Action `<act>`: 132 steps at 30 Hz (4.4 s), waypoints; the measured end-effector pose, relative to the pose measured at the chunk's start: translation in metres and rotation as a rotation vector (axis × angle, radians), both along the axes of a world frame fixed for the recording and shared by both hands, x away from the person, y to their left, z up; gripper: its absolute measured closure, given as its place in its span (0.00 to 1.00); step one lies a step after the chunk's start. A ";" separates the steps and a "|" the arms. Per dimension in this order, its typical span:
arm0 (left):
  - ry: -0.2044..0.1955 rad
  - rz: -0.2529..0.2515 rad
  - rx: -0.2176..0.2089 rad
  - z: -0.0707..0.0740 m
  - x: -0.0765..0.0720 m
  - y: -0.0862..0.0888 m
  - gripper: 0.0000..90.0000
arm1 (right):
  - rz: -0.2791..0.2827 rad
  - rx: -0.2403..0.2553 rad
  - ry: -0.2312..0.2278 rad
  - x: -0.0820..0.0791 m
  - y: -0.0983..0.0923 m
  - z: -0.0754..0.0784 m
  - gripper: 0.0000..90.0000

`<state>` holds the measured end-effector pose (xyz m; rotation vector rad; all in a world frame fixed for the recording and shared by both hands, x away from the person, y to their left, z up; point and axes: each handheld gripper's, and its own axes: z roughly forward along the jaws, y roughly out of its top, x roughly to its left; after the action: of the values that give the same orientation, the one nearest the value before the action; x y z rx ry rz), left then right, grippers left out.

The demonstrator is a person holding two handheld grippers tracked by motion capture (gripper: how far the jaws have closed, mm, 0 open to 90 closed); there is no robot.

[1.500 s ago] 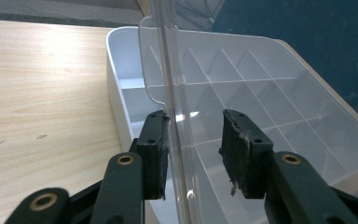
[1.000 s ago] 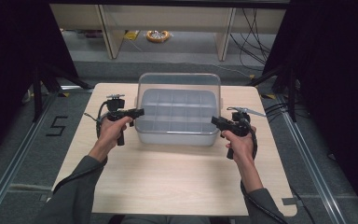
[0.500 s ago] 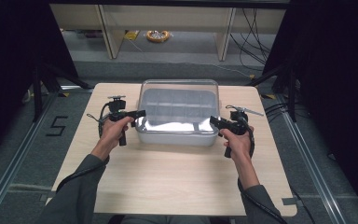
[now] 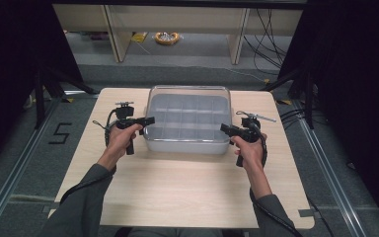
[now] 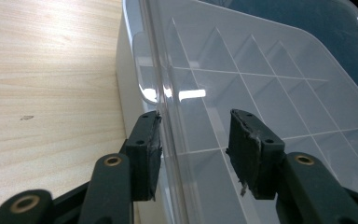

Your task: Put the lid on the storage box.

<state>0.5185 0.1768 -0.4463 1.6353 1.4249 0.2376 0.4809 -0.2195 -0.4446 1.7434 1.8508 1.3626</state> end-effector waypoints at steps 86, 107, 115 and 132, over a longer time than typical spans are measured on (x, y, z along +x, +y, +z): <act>0.044 0.068 -0.031 -0.001 0.011 0.005 0.60 | -0.104 0.038 0.014 0.043 -0.009 -0.008 0.70; 0.016 0.052 0.064 0.005 0.015 -0.010 0.57 | -0.127 0.086 0.021 0.044 -0.013 -0.012 0.70; -0.014 0.053 0.063 0.006 0.016 -0.011 0.58 | -0.145 0.074 0.021 0.040 -0.007 -0.013 0.69; 0.048 0.095 0.011 -0.007 0.027 -0.001 0.55 | -0.127 0.018 -0.027 0.050 -0.006 -0.015 0.69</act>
<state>0.5458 0.1760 -0.4530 1.5931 1.5425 0.2628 0.5311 -0.2251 -0.4600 1.8090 1.6880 1.3503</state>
